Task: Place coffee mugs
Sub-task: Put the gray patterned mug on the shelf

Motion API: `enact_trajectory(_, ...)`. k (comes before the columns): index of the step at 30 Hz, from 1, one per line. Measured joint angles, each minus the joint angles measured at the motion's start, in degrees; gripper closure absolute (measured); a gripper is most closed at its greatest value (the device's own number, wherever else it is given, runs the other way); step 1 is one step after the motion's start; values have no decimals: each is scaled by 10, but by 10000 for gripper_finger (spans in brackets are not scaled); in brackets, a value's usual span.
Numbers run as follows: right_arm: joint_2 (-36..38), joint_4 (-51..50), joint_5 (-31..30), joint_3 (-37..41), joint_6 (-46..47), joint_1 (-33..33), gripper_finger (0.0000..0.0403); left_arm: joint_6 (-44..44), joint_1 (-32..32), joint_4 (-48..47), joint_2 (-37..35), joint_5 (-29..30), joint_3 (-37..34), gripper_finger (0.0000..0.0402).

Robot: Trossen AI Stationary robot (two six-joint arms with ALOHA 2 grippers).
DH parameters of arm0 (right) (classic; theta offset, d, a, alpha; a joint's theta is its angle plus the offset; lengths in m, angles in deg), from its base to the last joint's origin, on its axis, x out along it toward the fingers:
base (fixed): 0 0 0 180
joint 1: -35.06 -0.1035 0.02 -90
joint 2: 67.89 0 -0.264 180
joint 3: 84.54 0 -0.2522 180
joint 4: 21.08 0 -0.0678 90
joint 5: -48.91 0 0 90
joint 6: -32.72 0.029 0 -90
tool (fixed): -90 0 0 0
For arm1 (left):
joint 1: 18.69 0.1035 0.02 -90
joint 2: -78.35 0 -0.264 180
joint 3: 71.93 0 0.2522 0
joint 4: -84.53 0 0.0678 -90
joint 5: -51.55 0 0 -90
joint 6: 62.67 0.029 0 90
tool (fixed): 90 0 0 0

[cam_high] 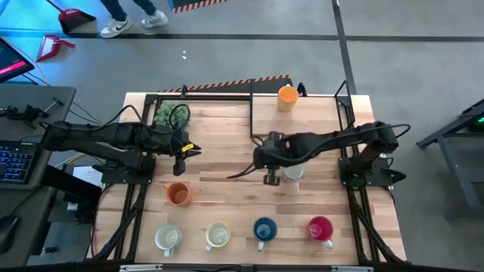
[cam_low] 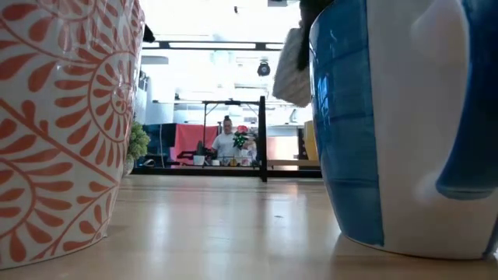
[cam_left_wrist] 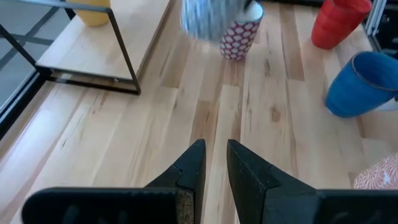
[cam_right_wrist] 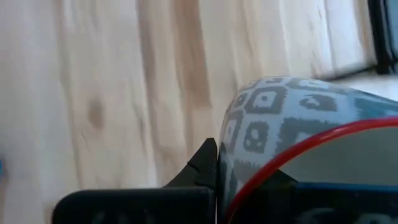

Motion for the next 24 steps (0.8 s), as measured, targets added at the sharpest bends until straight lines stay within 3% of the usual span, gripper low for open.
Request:
enact_trajectory(4,6,-105,-6,-37,-20,32,402,0,0,-3,0,0,0,346)
enact_trajectory(8,21,-119,-3,-38,-45,81,402,-7,0,-4,0,0,0,346)
enact_trajectory(24,143,-116,73,110,-165,322,403,-31,0,-3,0,-4,0,346)
